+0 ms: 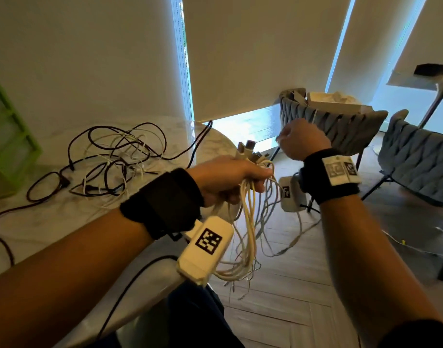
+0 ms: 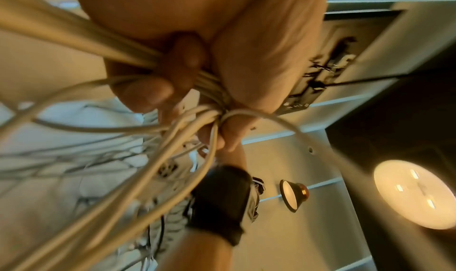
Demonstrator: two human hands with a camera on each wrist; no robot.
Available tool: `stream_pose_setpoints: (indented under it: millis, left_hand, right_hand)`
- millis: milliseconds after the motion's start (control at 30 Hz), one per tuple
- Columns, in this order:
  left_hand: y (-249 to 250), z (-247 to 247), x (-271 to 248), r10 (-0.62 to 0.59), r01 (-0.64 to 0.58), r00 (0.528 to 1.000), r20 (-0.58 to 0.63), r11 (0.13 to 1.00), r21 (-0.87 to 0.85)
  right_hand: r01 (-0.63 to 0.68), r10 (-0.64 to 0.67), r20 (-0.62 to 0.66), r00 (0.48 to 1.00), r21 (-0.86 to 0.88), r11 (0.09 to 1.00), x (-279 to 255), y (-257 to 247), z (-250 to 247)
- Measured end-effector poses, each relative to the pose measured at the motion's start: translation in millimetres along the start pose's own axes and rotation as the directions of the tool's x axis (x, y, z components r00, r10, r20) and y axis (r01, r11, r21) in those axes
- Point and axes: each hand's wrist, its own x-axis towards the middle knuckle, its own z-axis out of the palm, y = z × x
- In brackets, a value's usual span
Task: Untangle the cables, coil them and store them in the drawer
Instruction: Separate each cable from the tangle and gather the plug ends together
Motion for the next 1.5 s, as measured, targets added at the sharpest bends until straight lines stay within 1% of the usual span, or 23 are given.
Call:
stream_pose_setpoints:
  millis: [67, 133, 233, 333, 500, 567, 633, 700, 733, 767, 800, 833, 867, 900, 967, 1067, 1133, 1167, 1233, 1300, 1367, 1433, 1500]
  left_hand:
    - [-5, 7, 3, -0.019, 0.026, 0.998, 0.054, 0.993, -0.117]
    - [-9, 13, 3, -0.033, 0.05, 0.996, 0.08, 0.976, -0.213]
    - [-18, 23, 4, -0.041, 0.067, 0.996, 0.077, 0.928, -0.366]
    - [-27, 34, 6, -0.049, 0.06, 0.998, 0.036, 0.906, -0.418]
    - [-45, 52, 8, -0.113, 0.089, 0.993, -0.022, 0.881, -0.465]
    - [-53, 54, 11, -0.117, 0.088, 0.993, -0.02, 0.834, -0.544]
    - [-60, 55, 13, -0.064, 0.074, 0.997, 0.038, 0.764, -0.641]
    - [-62, 56, 13, 0.0, 0.093, 0.992, 0.127, 0.684, -0.724]
    - [-63, 57, 13, 0.035, 0.096, 0.987, 0.156, 0.652, -0.752]
    - [-63, 57, 14, 0.07, 0.085, 0.983, 0.169, 0.642, -0.762]
    - [-63, 56, 15, 0.098, 0.071, 0.979, 0.178, 0.655, -0.753]
    - [-64, 54, 17, 0.113, 0.057, 0.976, 0.185, 0.688, -0.724]
    - [-63, 51, 18, 0.121, 0.051, 0.972, 0.203, 0.73, -0.682]
    - [-62, 46, 19, 0.119, 0.053, 0.967, 0.225, 0.773, -0.633]
    - [-56, 38, 19, 0.105, 0.063, 0.957, 0.271, 0.834, -0.548]
    - [-46, 29, 15, 0.056, 0.095, 0.95, 0.308, 0.886, -0.454]
    - [-44, 25, 14, 0.028, 0.104, 0.953, 0.3, 0.904, -0.415]
    - [-44, 24, 14, 0.016, 0.101, 0.961, 0.276, 0.908, -0.406]
    - [-47, 20, 14, 0.011, 0.08, 0.977, 0.211, 0.905, -0.417]
    - [-48, 13, 14, 0.036, 0.067, 0.98, 0.197, 0.868, -0.492]
    - [-48, 5, 17, 0.08, 0.065, 0.973, 0.215, 0.804, -0.59]
    - [-44, -3, 18, 0.129, 0.041, 0.971, 0.202, 0.741, -0.671]
    - [-37, -8, 15, 0.16, -0.003, 0.974, 0.157, 0.709, -0.705]
  right_hand:
    - [-0.054, 0.055, -0.034, 0.998, 0.023, 0.998, 4, -9, 1]
    - [-0.095, 0.096, -0.026, 0.995, 0.045, 0.994, 7, -16, 1]
    - [-0.17, 0.173, -0.032, 0.984, 0.08, 0.982, 7, -25, 2]
    - [-0.266, 0.273, -0.036, 0.961, 0.126, 0.956, 9, -26, 7]
    - [-0.322, 0.331, -0.031, 0.943, 0.162, 0.933, 4, -26, 11]
    - [-0.313, 0.327, -0.032, 0.945, 0.214, 0.925, 5, -25, 10]
    - [-0.294, 0.318, -0.022, 0.948, 0.325, 0.899, 8, -20, 9]
    - [-0.291, 0.298, 0.054, 0.953, 0.427, 0.856, 7, -18, 4]
    - [-0.285, 0.287, 0.079, 0.955, 0.516, 0.808, 8, -14, 3]
    - [-0.29, 0.305, 0.094, 0.948, 0.65, 0.702, 8, -12, 2]
    - [-0.263, 0.305, 0.073, 0.95, 0.711, 0.651, 8, -10, 1]
    - [-0.27, 0.353, 0.062, 0.934, 0.769, 0.579, 5, -7, 1]
    - [-0.285, 0.373, 0.077, 0.924, 0.792, 0.541, 2, -6, 4]
    - [-0.288, 0.348, 0.102, 0.932, 0.793, 0.537, -2, -5, 6]
    - [-0.23, 0.223, 0.123, 0.967, 0.793, 0.564, -9, -8, 9]
    - [-0.079, 0.01, 0.099, 0.995, 0.731, 0.677, -14, -14, 6]
    - [0.023, -0.07, 0.053, 0.996, 0.615, 0.788, -12, -19, 3]
    - [0.074, -0.106, 0.024, 0.994, 0.562, 0.824, -10, -23, 0]
    - [0.168, -0.167, -0.044, 0.985, 0.452, 0.876, -6, -29, -4]
    - [0.209, -0.181, -0.113, 0.977, 0.346, 0.915, 0, -29, -3]
    - [0.211, -0.176, -0.137, 0.975, 0.322, 0.923, 0, -31, -2]
    - [0.211, -0.198, -0.079, 0.977, 0.475, 0.854, -9, -36, -4]
    - [0.173, -0.236, 0.019, 0.971, 0.624, 0.762, -23, -43, -11]
